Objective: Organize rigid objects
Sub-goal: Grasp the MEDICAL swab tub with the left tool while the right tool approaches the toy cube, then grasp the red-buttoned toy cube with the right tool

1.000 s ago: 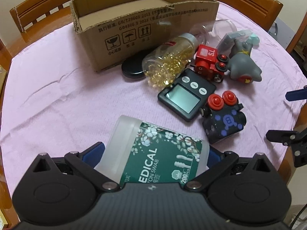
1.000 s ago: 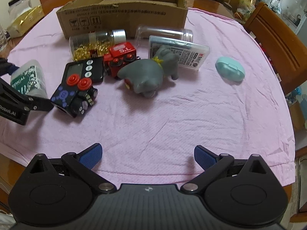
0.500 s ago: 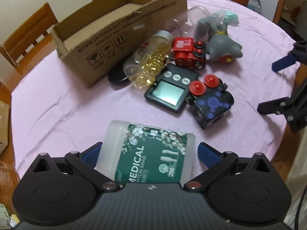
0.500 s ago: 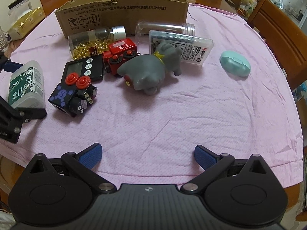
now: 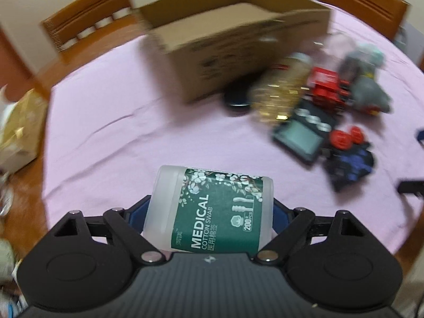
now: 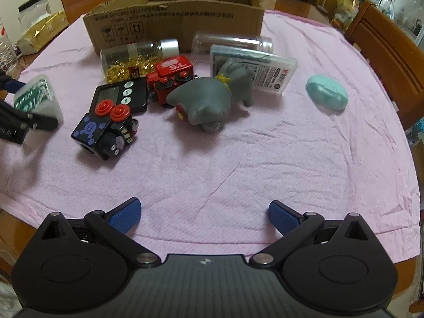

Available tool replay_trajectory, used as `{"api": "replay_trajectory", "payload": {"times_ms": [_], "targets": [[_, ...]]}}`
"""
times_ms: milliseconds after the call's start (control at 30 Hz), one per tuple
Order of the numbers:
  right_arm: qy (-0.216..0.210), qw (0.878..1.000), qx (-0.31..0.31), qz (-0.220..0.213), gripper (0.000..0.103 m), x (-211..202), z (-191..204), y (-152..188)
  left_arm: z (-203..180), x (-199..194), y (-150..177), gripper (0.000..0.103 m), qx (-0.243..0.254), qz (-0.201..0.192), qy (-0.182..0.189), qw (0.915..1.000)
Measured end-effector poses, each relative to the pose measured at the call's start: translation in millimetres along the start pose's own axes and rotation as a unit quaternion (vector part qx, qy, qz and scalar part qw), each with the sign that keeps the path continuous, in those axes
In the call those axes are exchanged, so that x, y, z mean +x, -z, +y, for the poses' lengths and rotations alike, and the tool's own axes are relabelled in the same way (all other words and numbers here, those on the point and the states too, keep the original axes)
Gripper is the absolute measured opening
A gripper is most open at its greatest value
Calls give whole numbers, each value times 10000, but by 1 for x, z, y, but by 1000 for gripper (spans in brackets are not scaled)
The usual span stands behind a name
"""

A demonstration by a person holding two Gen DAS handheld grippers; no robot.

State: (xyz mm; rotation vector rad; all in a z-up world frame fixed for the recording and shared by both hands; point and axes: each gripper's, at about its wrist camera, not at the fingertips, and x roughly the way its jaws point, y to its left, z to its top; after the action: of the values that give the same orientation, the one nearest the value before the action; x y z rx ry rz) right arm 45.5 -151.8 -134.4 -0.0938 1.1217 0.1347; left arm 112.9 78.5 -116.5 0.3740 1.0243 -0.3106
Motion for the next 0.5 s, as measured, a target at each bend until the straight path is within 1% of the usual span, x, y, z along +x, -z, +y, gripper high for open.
{"api": "replay_trajectory", "payload": {"times_ms": [33,133,200,233,367,433,500], "targets": [[-88,10000,-33,27,103,-1,3,-1,3,0,1,87,-109,-5,-57,9999],[-677,9977,-64,-67,103,-6,12,-4,13,1,4,87,-488,29,-15,9988],[-974,9949,-230,-127,103,-7,25,-9,14,1,4,87,-551,22,-61,9985],[-1023,9939,-361,-174,102,-7,32,-12,14,1,4,87,-551,17,-76,9985],[-1141,9901,-782,-255,91,1,60,-24,21,1,3,86,-561,28,9,9984],[-1172,9884,-933,-255,91,7,71,-29,20,4,0,86,-552,43,47,9985],[-1087,9876,-1081,-330,90,11,80,-34,22,4,-1,86,-555,39,97,9984]]}}
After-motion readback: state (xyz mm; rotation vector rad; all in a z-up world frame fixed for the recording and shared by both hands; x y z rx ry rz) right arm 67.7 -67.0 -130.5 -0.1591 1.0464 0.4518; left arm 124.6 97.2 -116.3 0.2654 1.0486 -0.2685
